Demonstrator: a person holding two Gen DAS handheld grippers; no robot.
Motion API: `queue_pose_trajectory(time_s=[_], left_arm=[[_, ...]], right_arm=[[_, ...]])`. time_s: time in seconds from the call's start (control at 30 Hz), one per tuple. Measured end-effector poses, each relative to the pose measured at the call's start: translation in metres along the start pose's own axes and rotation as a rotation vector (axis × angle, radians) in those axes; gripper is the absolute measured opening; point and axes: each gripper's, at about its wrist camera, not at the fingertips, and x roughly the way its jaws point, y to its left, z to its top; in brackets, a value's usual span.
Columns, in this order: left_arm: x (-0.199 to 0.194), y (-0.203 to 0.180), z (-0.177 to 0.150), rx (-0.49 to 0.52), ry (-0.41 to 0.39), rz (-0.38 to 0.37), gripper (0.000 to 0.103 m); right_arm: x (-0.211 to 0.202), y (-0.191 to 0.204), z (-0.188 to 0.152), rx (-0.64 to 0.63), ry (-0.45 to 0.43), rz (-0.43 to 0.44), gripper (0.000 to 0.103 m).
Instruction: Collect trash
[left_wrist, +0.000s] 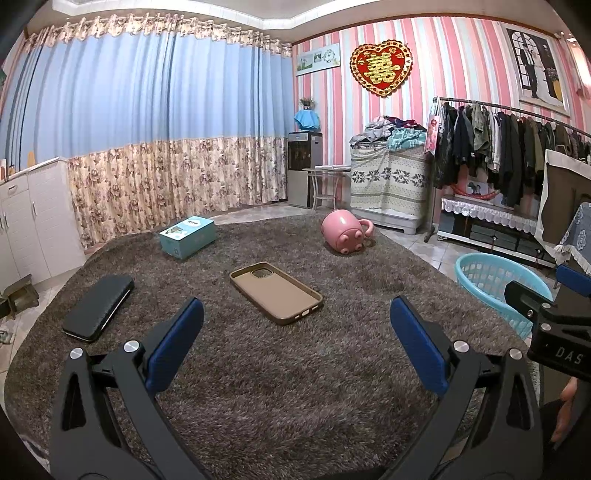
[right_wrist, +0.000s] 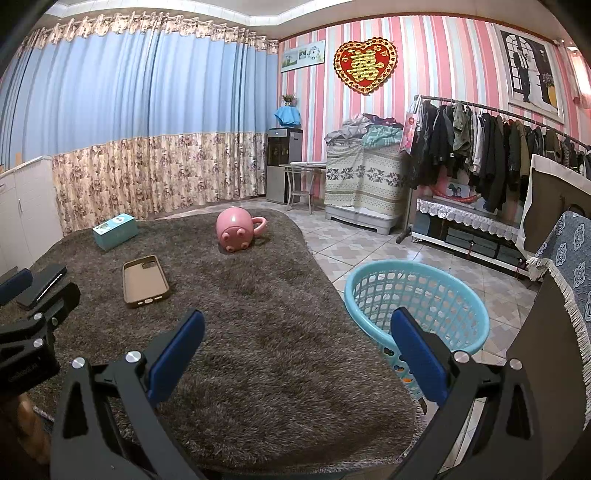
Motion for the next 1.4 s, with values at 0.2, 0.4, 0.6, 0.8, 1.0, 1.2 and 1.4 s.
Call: queue_pose_trajectory(time_s=[0.2,0.4,0.6,0.8,1.0,1.2,1.4], left_arm=[[0.0006,0.0006,-0.0005,-0.001,0.002,0.000,0.098],[0.0003,0.0003,-0.0001,-0.001,0.001,0.000,0.098],[0.0000,0.0002,0.0000,0.000,0.000,0.001,0.098],[0.0000,0.0003,-0.0004,0.000,-0.001,0.001,0.098],[-0.0002,0.0004,0.0001,0.001,-0.002,0.001,0.098],[-0.0003,0.0005,0.0002,0.002,-0.006,0.003,0.098],[0.0017,0.0028,0.0018,0.002,-0.014,0.009,0.098]], right_arm=[[0.0003,0.0005,-0.0001,0.001,0.001,-0.001,0.099],[0.0005,0.0006,-0.0003,0.000,0.002,-0.001,0.099],[0.0008,0.0010,-0.0006,0.000,0.003,-0.001,0.099],[0.0008,0.0009,-0.0005,-0.001,0.002,-0.001,0.099],[0.0009,0.0011,-0.0006,-0.001,0.002,-0.001,0.099],[0.0009,0.0010,-0.0006,-0.001,0.002,-0.001,0.099],[0.0009,0.0008,-0.0007,-0.001,0.002,-0.001,0.099]])
